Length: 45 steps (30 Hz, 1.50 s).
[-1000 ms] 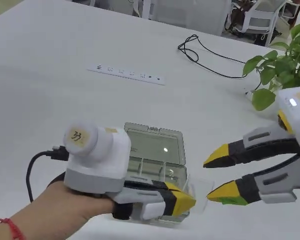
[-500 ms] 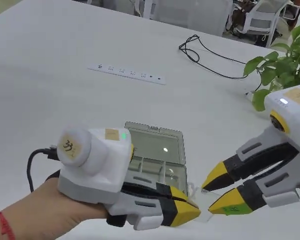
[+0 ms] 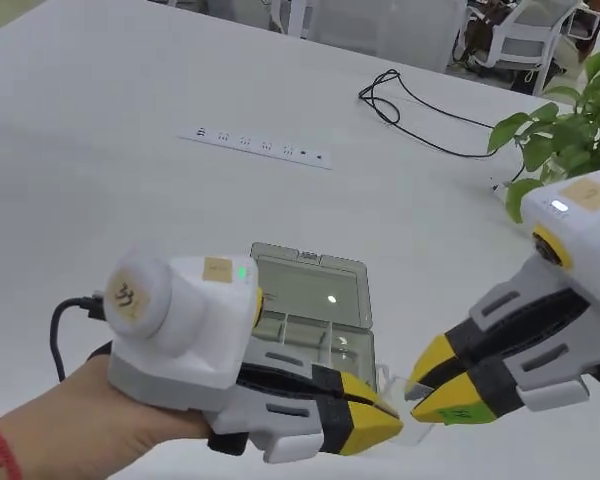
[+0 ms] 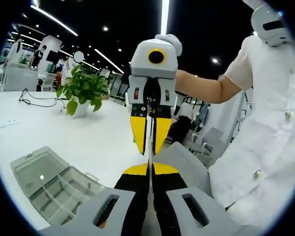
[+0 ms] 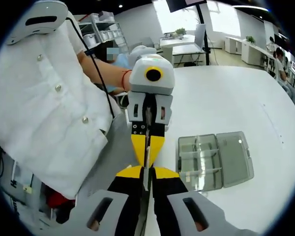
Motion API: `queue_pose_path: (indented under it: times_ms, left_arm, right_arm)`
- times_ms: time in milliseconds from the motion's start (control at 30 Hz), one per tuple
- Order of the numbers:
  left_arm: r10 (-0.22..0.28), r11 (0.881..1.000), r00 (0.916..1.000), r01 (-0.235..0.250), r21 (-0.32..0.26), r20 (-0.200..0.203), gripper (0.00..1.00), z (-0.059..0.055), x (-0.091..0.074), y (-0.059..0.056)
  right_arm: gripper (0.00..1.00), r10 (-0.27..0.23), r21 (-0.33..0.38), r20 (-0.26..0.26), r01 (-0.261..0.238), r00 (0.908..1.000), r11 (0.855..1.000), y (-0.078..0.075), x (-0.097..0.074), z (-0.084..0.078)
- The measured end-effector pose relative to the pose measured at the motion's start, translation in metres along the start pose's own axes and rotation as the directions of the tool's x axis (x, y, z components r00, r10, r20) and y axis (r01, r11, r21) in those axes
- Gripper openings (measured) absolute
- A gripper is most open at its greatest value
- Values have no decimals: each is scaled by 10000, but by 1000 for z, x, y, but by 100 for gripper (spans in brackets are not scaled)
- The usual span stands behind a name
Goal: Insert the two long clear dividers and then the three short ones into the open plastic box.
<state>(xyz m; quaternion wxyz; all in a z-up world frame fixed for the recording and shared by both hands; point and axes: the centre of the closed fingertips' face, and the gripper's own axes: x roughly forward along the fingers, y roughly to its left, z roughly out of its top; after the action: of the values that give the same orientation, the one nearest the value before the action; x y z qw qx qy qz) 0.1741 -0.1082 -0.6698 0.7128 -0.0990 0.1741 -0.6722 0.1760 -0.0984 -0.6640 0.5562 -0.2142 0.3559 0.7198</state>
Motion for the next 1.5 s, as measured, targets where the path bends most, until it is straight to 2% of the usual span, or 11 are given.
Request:
queue_pose_path:
  times_ms: [100, 433, 900, 1333, 1500]
  left_arm:
    - [-10, 10000, 10000, 10, 81, 23, 0, 1, 0, -1]
    - [-5, 9991, 10000, 5, 431, 6, 0, 1, -2, -1]
    - [65, 9992, 9999, -62, 390, -82, 0, -1, -3, 1]
    - [653, 9973, 9979, -652, 349, -12, 8, -2, -11, 13]
    - [1044, 9943, 9945, -1044, 202, 20, 15, -4, -19, 21]
  right_arm:
    - [4, 86, -67, -22, -86, 10000, 9999, 1, 1, -1]
    - [3, 153, 18, 75, -154, 9999, 9999, 4, 3, 3]
    - [3, 186, 146, 54, -187, 9998, 9997, 4, 6, 4]
    - [3, -28, 169, 35, 27, 10000, 9999, 0, 2, 3]
    - [3, -260, 226, 76, 258, 9996, 9994, -6, -4, 1]
